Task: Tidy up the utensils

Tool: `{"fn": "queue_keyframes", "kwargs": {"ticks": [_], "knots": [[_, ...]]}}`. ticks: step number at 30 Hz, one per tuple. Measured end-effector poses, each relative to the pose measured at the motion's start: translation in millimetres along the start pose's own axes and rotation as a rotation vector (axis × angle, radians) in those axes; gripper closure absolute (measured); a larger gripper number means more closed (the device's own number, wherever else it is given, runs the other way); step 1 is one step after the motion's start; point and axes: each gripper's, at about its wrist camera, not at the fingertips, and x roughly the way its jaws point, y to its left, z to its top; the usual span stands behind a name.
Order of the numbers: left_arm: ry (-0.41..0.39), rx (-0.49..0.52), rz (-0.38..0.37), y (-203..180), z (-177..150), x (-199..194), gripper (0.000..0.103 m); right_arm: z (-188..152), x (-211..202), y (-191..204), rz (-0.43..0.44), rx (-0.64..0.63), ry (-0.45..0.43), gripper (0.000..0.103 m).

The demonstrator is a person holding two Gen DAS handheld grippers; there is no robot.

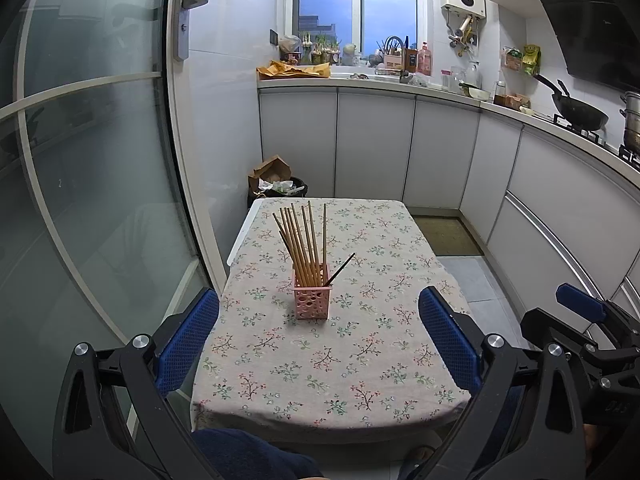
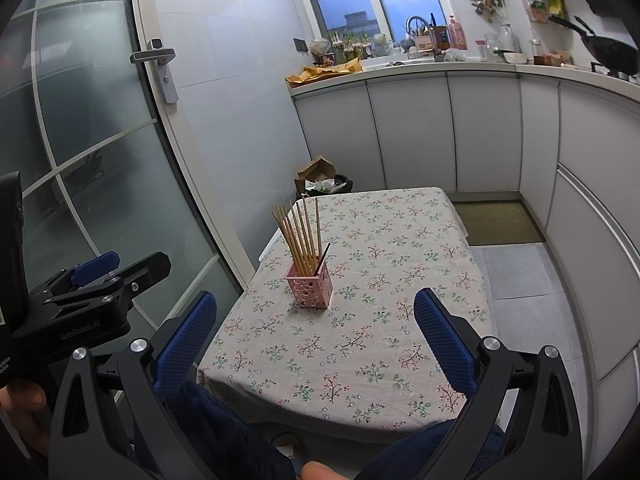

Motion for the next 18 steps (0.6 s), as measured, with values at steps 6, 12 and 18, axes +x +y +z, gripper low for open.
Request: {"fn": "queue_keyframes", "kwargs": {"ticks": [6, 12, 18], "knots": [[-0.001, 0.0, -0.002, 1.1, 0.8, 0.5, 0.007, -1.0, 0.3, -0.6, 0.002, 0.002, 0.002, 0.007], [0.0, 0.002, -0.003, -0.3, 0.4, 0.0, 0.007, -1.3, 1.1, -0.2, 0.002, 0.002, 0.004, 0.007], [0.001, -0.004, -0.006, 0.6, 0.5, 1.0, 0.007, -0.8, 0.5, 2.2, 0.001, -0.002, 0.001, 0.007]]}}
